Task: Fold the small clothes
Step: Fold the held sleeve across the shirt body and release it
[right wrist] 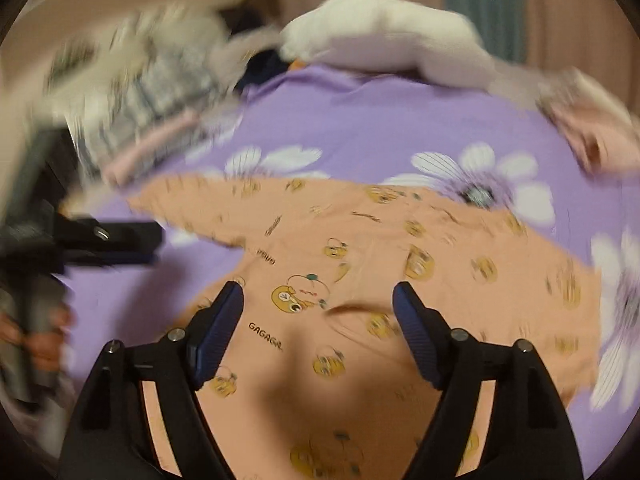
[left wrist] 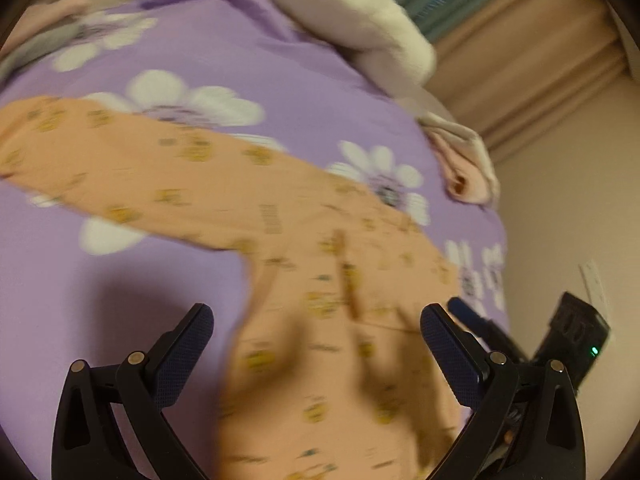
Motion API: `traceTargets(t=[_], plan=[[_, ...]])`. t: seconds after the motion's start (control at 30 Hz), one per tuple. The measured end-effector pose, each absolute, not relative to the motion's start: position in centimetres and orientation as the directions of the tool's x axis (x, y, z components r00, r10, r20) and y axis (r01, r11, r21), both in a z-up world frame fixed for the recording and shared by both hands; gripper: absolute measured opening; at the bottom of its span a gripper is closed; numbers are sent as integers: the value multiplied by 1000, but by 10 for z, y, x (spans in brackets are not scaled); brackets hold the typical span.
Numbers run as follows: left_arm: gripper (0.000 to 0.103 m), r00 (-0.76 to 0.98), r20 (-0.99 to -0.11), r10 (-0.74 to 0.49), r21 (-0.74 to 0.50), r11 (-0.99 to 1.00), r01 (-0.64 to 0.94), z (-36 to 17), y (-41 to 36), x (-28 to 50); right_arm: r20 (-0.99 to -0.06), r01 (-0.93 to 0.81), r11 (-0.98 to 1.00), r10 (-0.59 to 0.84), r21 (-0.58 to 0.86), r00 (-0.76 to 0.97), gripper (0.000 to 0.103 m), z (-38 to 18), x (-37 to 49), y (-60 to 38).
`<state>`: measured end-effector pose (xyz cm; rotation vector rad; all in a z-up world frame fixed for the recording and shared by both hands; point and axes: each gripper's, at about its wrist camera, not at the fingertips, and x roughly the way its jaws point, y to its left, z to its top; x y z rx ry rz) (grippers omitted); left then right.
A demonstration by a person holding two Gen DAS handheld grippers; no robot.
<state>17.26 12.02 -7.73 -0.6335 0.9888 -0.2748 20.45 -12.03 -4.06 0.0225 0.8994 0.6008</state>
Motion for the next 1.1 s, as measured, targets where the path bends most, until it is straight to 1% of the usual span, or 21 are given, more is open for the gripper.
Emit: traceTargets(t=[0.07,0.1,0.13,0.2,0.27,0.33,0.43,0.5,0.57,0.63,0.73,0.77,0.83,0.9,0.93,0.97,1.03,1.07,1.1], plan=[[102,509,-675,-534,-626,779,-13,-74,97,183,-703,-400,850,514,342,491,76,-40,206,-153],[102,497,-666,-557,-635,772,15,-73,84,189,-699,-358,863,500,355,511,73,-43,207,-166],[102,486,-660,-573,-640,767,34,-72,73,193,-697,-316,874,485,368,528,67,-48,208,-178],[102,446,-645,-621,-664,744,76,-73,46,205,-695,-240,874,483,423,533,58,-58,215,-199],[102,415,-631,-655,-683,723,102,-76,25,213,-698,-165,863,487,478,525,53,-70,221,-216],[102,400,-625,-670,-689,715,121,-80,12,217,-698,-111,850,492,516,520,45,-82,228,-225],[102,381,-637,-670,-686,718,116,-90,1,218,-697,-61,831,501,552,514,41,-91,231,-236],[102,386,-651,-654,-673,732,106,-95,4,215,-696,-74,826,516,559,500,37,-94,234,-232],[102,411,-669,-619,-646,758,90,-95,12,210,-725,-112,860,484,498,490,32,-94,236,-218],[102,439,-673,-595,-633,771,76,-93,25,204,-750,-149,887,450,436,484,23,-95,241,-204],[102,487,-675,-555,-610,790,55,-86,46,193,-802,-205,939,344,278,488,19,-100,253,-174],[102,500,-673,-545,-606,794,51,-84,54,189,-826,-229,954,284,192,487,17,-103,256,-158],[102,523,-675,-520,-592,805,36,-79,71,179,-861,-279,957,210,83,463,16,-112,260,-137],[102,549,-676,-492,-580,815,16,-74,91,168,-875,-333,943,166,6,454,15,-119,259,-114],[102,559,-677,-478,-576,818,2,-73,99,165,-876,-360,933,160,-17,455,12,-118,258,-103],[102,572,-678,-462,-573,819,-18,-72,112,159,-877,-378,926,183,1,444,10,-117,258,-96],[102,589,-675,-443,-577,815,-49,-71,128,153,-866,-406,908,284,105,411,12,-109,260,-84],[102,598,-672,-436,-584,809,-67,-71,137,150,-842,-431,882,371,188,391,12,-102,260,-78],[102,602,-672,-431,-588,805,-79,-71,141,150,-799,-458,834,488,308,353,12,-95,260,-74]])
